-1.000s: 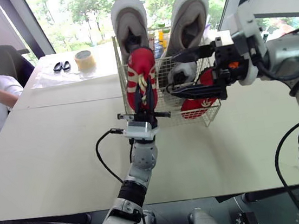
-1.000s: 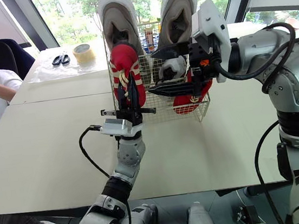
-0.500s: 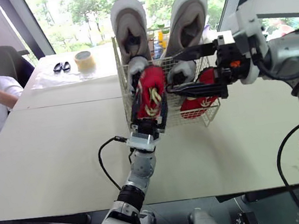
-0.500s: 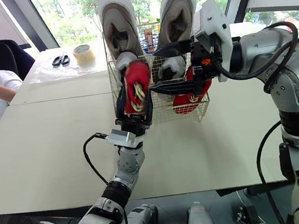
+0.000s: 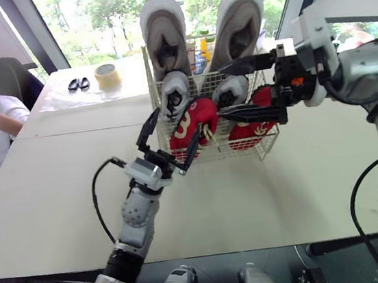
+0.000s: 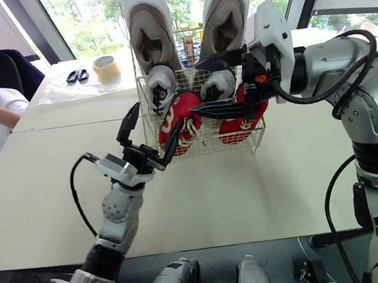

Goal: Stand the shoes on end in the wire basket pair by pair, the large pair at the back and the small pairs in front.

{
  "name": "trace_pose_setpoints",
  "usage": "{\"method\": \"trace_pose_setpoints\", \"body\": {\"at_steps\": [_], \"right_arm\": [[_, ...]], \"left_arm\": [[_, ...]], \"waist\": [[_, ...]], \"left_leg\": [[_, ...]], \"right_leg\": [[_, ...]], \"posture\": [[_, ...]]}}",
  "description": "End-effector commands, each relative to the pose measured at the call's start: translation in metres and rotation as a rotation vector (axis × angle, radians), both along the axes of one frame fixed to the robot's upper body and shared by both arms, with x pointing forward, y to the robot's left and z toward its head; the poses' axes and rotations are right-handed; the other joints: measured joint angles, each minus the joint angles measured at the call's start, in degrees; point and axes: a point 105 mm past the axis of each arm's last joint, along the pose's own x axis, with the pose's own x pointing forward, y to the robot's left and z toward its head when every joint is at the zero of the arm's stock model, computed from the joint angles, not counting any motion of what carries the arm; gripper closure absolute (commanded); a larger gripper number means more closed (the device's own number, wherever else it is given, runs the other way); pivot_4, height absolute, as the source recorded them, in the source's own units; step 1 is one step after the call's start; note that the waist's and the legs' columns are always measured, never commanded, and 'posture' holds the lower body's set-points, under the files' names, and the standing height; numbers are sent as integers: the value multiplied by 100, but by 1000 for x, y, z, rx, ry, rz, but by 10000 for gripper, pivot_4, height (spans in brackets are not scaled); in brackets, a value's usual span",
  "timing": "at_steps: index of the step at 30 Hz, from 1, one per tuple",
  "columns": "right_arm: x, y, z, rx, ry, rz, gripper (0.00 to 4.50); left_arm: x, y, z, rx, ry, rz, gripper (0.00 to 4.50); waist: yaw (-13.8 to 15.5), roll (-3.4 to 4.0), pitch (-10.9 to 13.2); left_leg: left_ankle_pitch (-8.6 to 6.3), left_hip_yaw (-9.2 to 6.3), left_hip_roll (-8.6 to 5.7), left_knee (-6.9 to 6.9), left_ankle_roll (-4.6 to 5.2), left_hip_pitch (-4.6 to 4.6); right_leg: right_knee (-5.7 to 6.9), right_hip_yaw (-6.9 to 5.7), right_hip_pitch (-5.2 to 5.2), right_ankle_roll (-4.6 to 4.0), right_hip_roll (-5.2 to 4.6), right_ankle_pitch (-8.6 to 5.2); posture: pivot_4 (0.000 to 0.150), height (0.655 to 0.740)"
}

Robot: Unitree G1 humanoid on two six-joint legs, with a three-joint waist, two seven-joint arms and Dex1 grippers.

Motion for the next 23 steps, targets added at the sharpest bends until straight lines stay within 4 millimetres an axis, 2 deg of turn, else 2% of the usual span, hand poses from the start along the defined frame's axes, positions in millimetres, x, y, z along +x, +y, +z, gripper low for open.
{"method": "trace_pose_setpoints", "body": {"at_steps": [1,3,5,7,8,12,18,23], "right_arm": [[-4,-13,9,23,-53,-48,0],[-4,-20,6,21,-48,-83,0],[-4,-29,3,15,-44,-121,0],[-5,-37,1,10,-42,-152,0],[-5,-40,1,7,-41,-168,0],[-7,-55,-2,-12,-42,-226,0],[-12,-73,-2,-36,-37,-293,0],[-14,-80,-5,-43,-29,-318,0]], "left_arm": [[13,23,38,88,47,3,361],[28,37,46,232,156,55,361],[32,49,55,327,259,27,361],[34,63,67,266,375,-7,361],[34,69,67,282,443,-11,361],[4,71,77,342,465,-234,361],[-17,82,62,532,524,-278,361],[-31,86,55,554,647,-387,361]], "waist": [[-6,-3,2],[-18,-2,2],[-47,0,2],[-111,1,2],[-140,-1,3],[-204,-3,6],[-281,0,6],[-283,1,6]], "left_leg": [[0,-2,1,0,0,0],[1,-3,4,-3,-2,-1],[1,-5,7,-5,-2,-2],[0,-3,6,-10,0,-1],[-1,-5,6,-10,2,-1],[-1,-6,7,-15,2,-2],[1,-4,11,-18,-2,0],[0,-3,11,-18,-1,0]], "right_leg": [[1,-1,0,0,2,0],[3,0,-4,0,7,0],[4,0,-5,-1,12,-1],[-1,3,-5,0,11,-1],[-3,2,-2,0,11,-2],[-4,2,-6,-1,12,-2],[-4,4,-5,-3,12,-3],[-6,5,-5,-4,7,-3]], "posture": [[1500,7400],[1500,7400],[1500,7400],[1500,7400],[1500,7400],[1500,7400],[1500,7400],[1500,7400]]}}
